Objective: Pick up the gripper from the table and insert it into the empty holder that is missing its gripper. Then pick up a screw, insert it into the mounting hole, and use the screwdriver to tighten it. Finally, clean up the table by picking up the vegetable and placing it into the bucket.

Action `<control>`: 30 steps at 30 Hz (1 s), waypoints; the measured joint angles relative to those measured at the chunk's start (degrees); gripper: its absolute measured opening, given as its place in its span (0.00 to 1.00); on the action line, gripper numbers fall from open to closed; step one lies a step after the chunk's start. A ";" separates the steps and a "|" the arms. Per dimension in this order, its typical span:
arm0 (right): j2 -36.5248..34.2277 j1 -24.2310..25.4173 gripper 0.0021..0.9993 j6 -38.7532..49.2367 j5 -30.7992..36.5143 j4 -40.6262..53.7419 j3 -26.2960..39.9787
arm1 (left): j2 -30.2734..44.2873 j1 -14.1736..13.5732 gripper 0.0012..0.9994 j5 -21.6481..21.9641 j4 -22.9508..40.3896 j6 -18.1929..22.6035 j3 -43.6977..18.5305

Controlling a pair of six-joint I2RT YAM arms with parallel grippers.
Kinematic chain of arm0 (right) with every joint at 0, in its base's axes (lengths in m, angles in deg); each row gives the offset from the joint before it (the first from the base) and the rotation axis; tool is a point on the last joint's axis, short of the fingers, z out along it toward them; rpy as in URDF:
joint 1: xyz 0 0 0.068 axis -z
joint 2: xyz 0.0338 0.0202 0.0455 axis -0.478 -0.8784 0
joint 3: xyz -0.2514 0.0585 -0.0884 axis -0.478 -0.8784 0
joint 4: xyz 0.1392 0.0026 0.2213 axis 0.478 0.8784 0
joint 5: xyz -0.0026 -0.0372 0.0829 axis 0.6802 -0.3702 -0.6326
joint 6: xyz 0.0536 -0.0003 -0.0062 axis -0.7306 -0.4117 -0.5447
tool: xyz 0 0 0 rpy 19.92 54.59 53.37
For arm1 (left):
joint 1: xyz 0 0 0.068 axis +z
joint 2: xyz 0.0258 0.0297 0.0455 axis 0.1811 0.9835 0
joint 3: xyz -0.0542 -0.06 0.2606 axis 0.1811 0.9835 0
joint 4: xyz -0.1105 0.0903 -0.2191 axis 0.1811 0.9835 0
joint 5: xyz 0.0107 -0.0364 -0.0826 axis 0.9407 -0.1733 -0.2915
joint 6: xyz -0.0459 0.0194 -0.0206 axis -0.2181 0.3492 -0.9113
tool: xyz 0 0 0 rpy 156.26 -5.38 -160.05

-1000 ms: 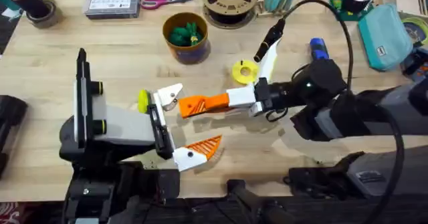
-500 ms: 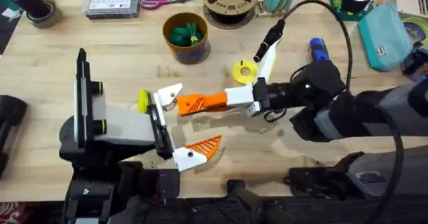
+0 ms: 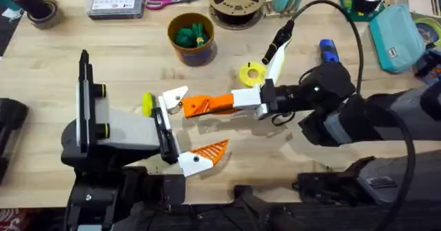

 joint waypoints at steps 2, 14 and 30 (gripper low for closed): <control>-0.01 0.00 0.01 -0.16 0.00 -0.02 0.00 | 0.00 0.00 0.99 0.00 0.00 0.00 0.00; 0.00 0.00 0.01 -0.90 0.02 0.42 0.00 | 0.02 0.00 0.99 0.00 0.00 0.00 0.00; -1.03 -0.15 0.01 -1.46 0.20 0.16 0.00 | 0.00 0.00 0.99 0.02 0.00 0.02 0.00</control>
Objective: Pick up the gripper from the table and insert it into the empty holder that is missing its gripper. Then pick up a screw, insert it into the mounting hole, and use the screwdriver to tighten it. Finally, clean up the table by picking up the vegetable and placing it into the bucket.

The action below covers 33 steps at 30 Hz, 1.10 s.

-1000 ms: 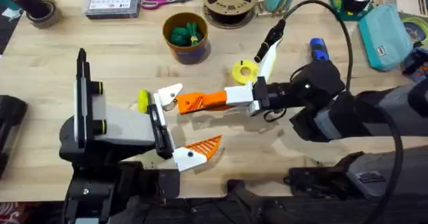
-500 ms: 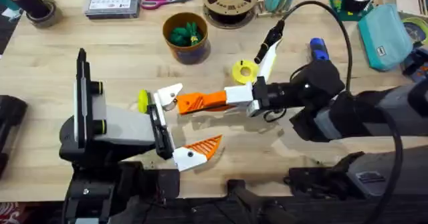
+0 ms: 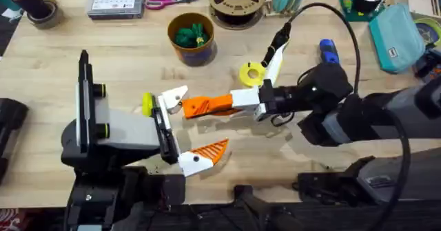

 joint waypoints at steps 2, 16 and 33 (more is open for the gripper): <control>0.00 0.00 0.01 0.00 0.01 -0.01 0.00 | 0.00 0.00 0.99 0.00 0.00 0.00 0.00; 0.00 -0.22 0.01 0.52 0.17 -0.17 0.00 | 0.00 0.00 0.99 0.00 0.00 0.13 0.00; 0.00 -0.22 0.01 1.11 0.20 -0.15 0.02 | 0.00 0.00 0.99 0.00 -0.02 0.13 0.00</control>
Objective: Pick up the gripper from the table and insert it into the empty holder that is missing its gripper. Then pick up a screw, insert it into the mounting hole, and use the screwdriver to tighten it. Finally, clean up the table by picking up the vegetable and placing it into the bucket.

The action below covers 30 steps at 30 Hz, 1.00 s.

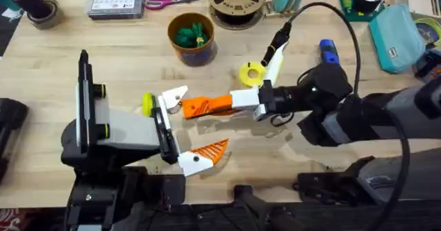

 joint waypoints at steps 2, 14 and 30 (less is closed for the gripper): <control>0.00 0.00 0.01 0.00 0.21 0.00 0.00 | 0.01 0.00 0.99 0.04 0.00 0.00 0.00; 0.00 -0.11 0.01 0.02 0.89 0.02 0.07 | 0.02 0.00 0.99 0.25 -0.05 0.02 0.00; -1.01 -0.17 0.01 0.03 0.87 -0.03 1.03 | 0.02 0.22 0.99 1.11 -0.16 0.01 0.00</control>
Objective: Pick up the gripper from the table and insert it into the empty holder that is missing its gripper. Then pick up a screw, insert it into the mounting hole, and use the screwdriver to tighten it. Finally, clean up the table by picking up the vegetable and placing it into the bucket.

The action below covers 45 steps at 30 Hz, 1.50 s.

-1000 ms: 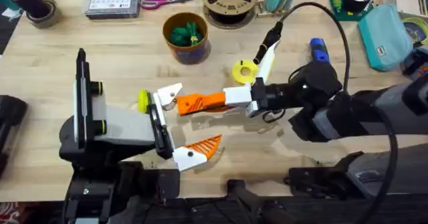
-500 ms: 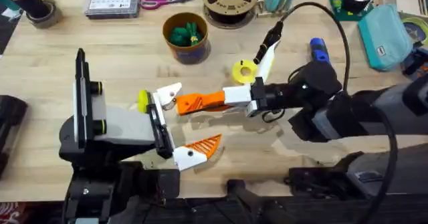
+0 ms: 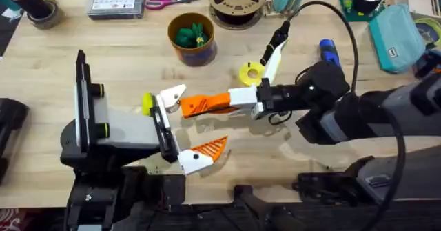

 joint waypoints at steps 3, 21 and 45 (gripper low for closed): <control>0.00 0.02 0.01 -0.01 0.00 -0.02 0.00 | 0.00 0.00 0.99 0.00 -0.02 0.02 0.00; 0.06 0.02 0.01 0.01 -0.50 0.01 -0.02 | 0.00 0.00 0.99 -0.17 0.00 0.02 0.00; 5.68 0.45 0.01 0.87 -0.46 0.09 -4.74 | -0.02 -0.02 0.99 -1.09 0.20 -0.01 -0.02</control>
